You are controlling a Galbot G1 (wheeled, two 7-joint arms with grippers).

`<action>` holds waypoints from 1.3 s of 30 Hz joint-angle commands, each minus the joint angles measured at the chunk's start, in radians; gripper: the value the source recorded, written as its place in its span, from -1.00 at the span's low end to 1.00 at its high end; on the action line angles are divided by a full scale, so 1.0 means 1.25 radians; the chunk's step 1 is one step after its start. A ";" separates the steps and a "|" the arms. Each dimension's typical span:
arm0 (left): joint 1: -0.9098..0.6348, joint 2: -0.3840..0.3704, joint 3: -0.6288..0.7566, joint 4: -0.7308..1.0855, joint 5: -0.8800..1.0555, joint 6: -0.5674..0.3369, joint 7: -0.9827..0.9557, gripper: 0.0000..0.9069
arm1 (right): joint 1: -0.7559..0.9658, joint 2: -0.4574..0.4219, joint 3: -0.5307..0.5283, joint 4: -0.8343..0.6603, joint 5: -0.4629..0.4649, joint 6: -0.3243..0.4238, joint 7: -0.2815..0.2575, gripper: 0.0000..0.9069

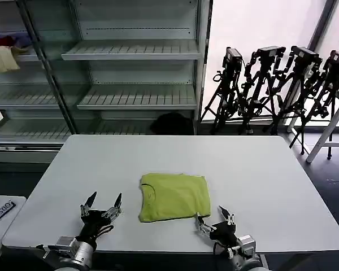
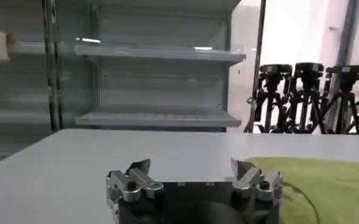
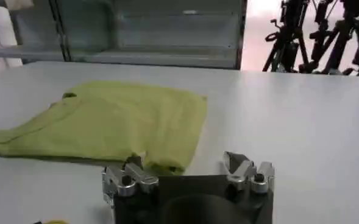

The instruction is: Fold and organize the clothes.

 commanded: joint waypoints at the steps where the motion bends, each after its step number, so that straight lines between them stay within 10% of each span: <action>1: -0.002 0.001 -0.002 0.010 -0.002 -0.002 0.001 1.00 | -0.056 -0.017 0.046 0.008 -0.041 0.092 0.010 1.00; 13: -0.033 0.017 -0.010 0.056 -0.032 -0.005 0.005 1.00 | 0.016 -0.064 0.210 -0.068 0.037 0.089 0.010 1.00; 39: 0.002 0.008 -0.017 0.005 -0.047 -0.025 0.016 1.00 | 0.025 -0.053 0.228 -0.036 0.042 0.057 0.009 1.00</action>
